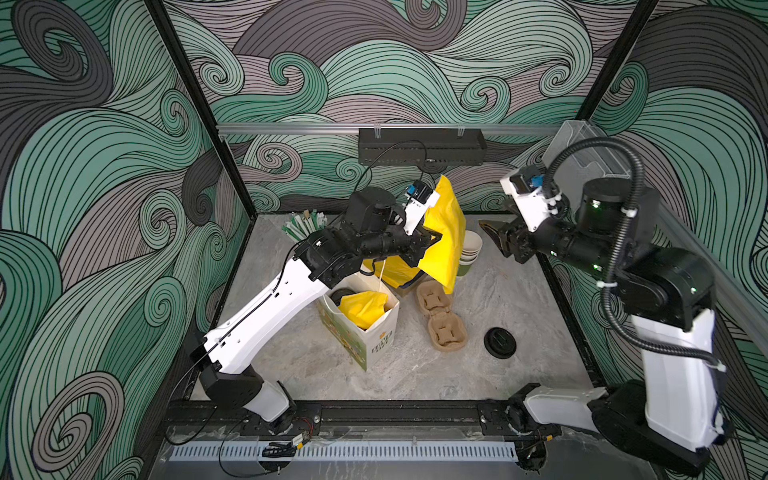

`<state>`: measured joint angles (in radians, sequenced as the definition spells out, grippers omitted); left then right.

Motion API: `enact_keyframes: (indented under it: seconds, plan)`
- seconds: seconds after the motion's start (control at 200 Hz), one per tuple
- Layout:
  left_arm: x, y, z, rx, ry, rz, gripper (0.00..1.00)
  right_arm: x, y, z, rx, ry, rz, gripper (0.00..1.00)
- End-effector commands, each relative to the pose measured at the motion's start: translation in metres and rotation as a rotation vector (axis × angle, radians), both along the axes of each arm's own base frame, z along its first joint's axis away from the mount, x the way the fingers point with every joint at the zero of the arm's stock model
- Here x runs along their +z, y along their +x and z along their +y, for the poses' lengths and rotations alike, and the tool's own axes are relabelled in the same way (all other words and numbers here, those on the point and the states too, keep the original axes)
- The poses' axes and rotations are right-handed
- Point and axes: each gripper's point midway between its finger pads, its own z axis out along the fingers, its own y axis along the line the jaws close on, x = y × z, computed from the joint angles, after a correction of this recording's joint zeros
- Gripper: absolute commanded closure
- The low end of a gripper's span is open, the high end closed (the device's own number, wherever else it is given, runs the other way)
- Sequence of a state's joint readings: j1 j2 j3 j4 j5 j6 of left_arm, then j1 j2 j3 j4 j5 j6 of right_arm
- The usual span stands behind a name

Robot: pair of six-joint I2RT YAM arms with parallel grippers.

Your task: Pack the takeout coffee

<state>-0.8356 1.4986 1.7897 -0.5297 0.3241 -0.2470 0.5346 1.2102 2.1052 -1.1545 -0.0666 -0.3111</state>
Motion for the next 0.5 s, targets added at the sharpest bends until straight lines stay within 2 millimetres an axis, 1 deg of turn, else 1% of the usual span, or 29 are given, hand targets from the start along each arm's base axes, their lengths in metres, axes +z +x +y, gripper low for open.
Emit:
enact_keyframes:
  seconds: [0.0,0.055,0.11,0.14,0.15,0.165,0.215,0.285,0.355,0.41,0.495]
  plan:
    - [0.030,-0.028,-0.008,-0.118,-0.193,0.133,1.00,-0.025,-0.039,0.023,0.210,0.052,0.106,0.34]
    - [0.036,-0.039,-0.007,-0.179,-0.203,0.085,1.00,-0.039,-0.046,0.037,0.282,0.098,0.175,0.32]
    - [0.038,-0.049,-0.007,-0.246,-0.200,0.035,1.00,-0.045,-0.047,0.047,0.320,0.142,0.207,0.29]
    - [0.038,-0.053,-0.007,-0.275,-0.191,0.004,1.00,-0.044,-0.049,0.052,0.342,0.163,0.208,0.28]
    - [0.046,-0.060,-0.001,-0.286,-0.200,-0.023,1.00,-0.045,-0.049,0.053,0.347,0.170,0.210,0.28]
    - [0.049,-0.064,0.002,-0.300,-0.200,-0.045,1.00,-0.045,-0.049,0.056,0.356,0.179,0.212,0.28]
    - [0.047,-0.071,0.005,-0.335,-0.174,-0.097,1.00,-0.046,-0.051,0.063,0.392,0.200,0.232,0.27]
    - [0.041,-0.075,0.008,-0.356,-0.133,-0.144,1.00,-0.053,-0.055,0.072,0.442,0.208,0.289,0.25]
    - [0.040,-0.077,0.010,-0.368,-0.119,-0.171,1.00,-0.063,-0.054,0.077,0.461,0.199,0.339,0.23]
    - [0.041,-0.078,0.011,-0.369,-0.123,-0.185,1.00,-0.068,-0.050,0.078,0.449,0.184,0.349,0.24]
    - [0.045,-0.081,0.011,-0.377,-0.141,-0.202,1.00,-0.072,-0.045,0.077,0.423,0.173,0.346,0.26]
